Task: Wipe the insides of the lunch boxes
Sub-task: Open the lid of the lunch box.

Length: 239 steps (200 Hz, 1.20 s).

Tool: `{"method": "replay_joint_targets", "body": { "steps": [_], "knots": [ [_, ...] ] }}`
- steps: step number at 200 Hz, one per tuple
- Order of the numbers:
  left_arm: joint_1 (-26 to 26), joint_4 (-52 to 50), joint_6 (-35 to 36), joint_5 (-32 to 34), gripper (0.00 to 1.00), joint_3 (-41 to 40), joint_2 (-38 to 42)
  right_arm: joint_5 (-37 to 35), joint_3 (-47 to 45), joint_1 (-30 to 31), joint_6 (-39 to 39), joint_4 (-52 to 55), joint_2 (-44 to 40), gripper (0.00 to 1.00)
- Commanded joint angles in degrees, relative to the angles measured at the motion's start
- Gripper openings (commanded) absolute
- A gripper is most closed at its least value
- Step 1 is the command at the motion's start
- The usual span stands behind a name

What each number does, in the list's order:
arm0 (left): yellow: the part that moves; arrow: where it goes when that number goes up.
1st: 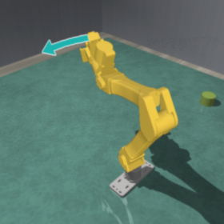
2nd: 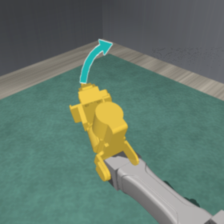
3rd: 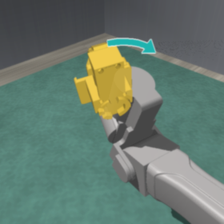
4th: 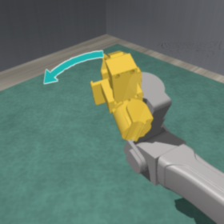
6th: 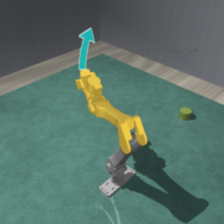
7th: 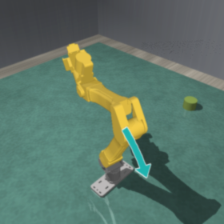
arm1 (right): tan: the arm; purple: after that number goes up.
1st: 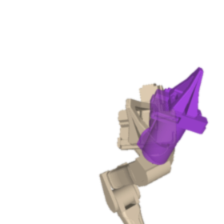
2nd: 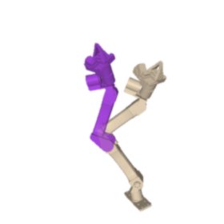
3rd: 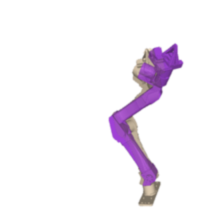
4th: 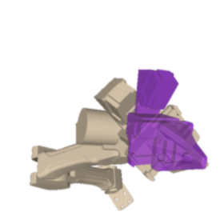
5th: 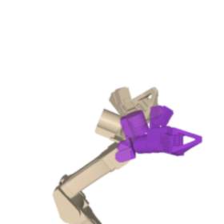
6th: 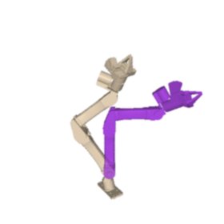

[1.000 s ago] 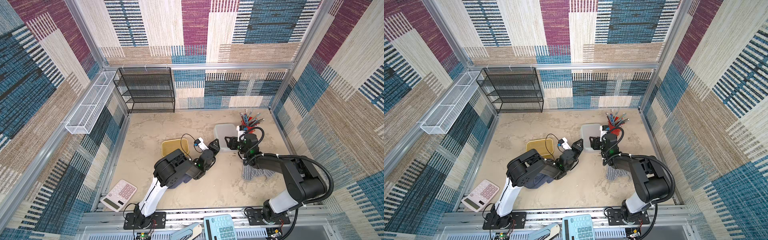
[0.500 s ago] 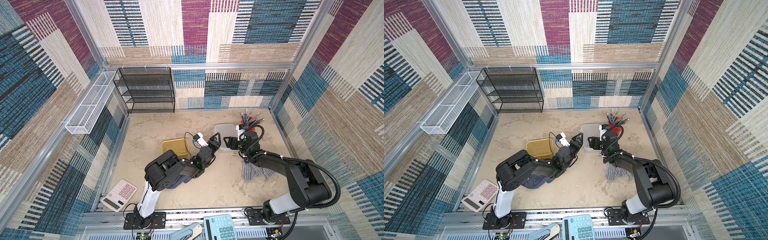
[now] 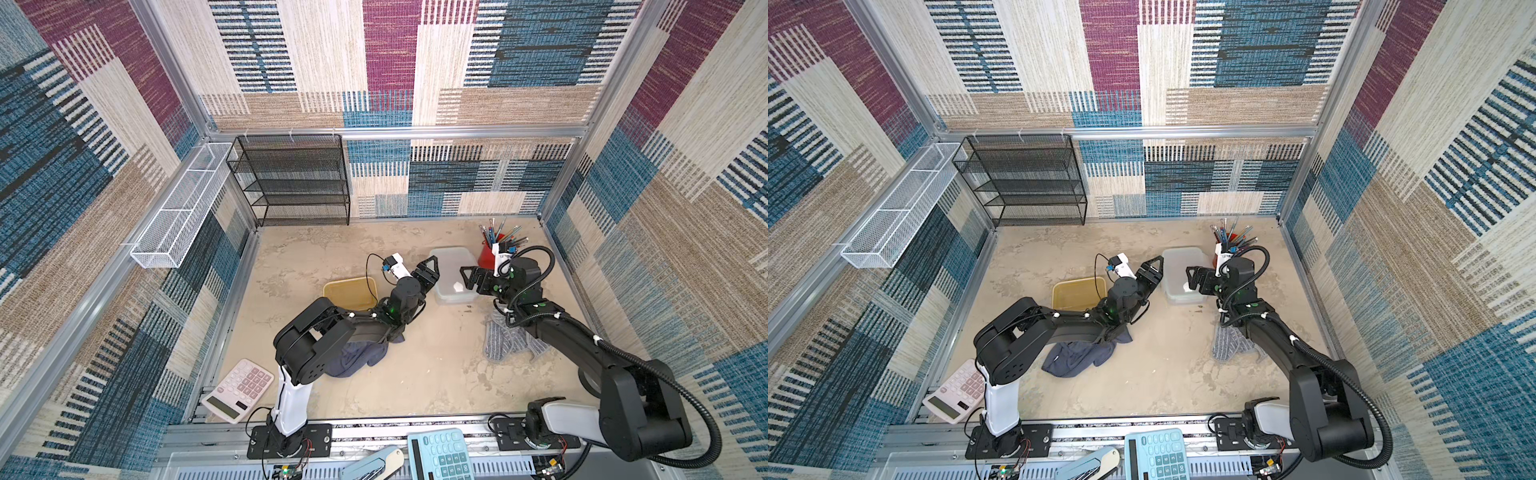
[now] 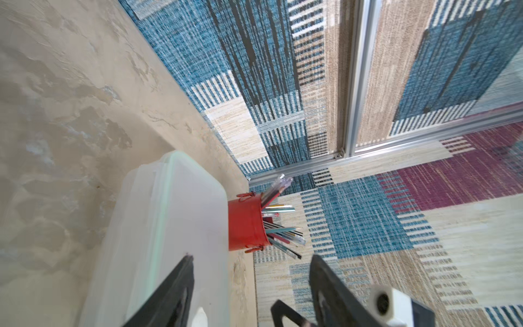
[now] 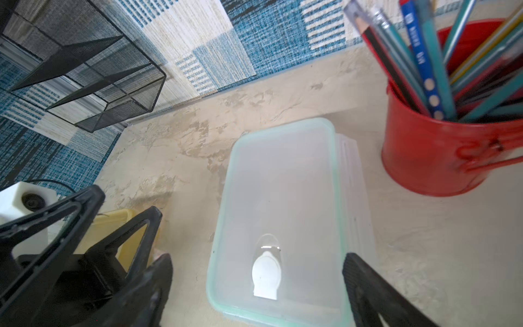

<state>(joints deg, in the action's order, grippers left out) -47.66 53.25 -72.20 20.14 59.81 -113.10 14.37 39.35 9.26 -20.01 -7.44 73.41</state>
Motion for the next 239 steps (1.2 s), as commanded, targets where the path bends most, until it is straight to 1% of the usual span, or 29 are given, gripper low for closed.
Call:
{"method": "replay_joint_targets", "body": {
  "steps": [1,16,37,40,47,94,132,158,174,208,239],
  "knots": [
    [1.0,-7.5,1.4,-3.3,0.67,1.5,0.9,0.2,-0.2,-0.9,1.3,0.8,0.8,0.96],
    [1.7,-12.7,2.0,-4.3,0.70,3.1,1.8,1.4,-0.6,-1.7,1.1,0.4,1.7,0.96],
    [3.3,-17.5,2.8,-6.9,0.72,4.9,2.6,3.5,-2.4,-2.4,0.7,-1.7,1.7,0.97],
    [3.5,-19.8,2.8,-7.3,0.73,5.1,2.6,3.8,-2.8,-2.5,0.6,-2.1,1.7,0.97],
    [4.2,-21.4,3.0,-8.4,0.73,5.7,2.7,4.5,-3.4,-2.9,0.6,-2.8,1.8,0.97],
    [7.4,-32.0,5.0,-16.3,0.77,11.1,0.1,6.8,-4.9,-4.4,-0.2,-6.2,4.6,0.97],
    [8.9,-35.2,6.9,-22.6,0.78,14.6,-3.5,8.4,-3.6,-4.5,-0.6,-7.2,7.7,0.97],
    [9.5,-36.9,8.1,-24.9,0.78,15.6,-4.9,8.7,-3.1,-4.5,-0.9,-7.7,8.6,0.96],
    [9.8,-36.0,9.3,-26.7,0.80,15.8,-5.6,8.8,-2.9,-4.5,-0.9,-7.8,9.1,0.96],
    [10.6,-37.4,12.6,-35.4,0.80,21.7,-9.8,9.2,-2.1,-4.5,-0.8,-7.6,10.0,0.95],
    [10.7,-32.7,12.0,-37.2,0.81,21.0,-10.7,9.2,-1.6,-4.5,-0.7,-6.9,10.5,0.94]
  ]
}}
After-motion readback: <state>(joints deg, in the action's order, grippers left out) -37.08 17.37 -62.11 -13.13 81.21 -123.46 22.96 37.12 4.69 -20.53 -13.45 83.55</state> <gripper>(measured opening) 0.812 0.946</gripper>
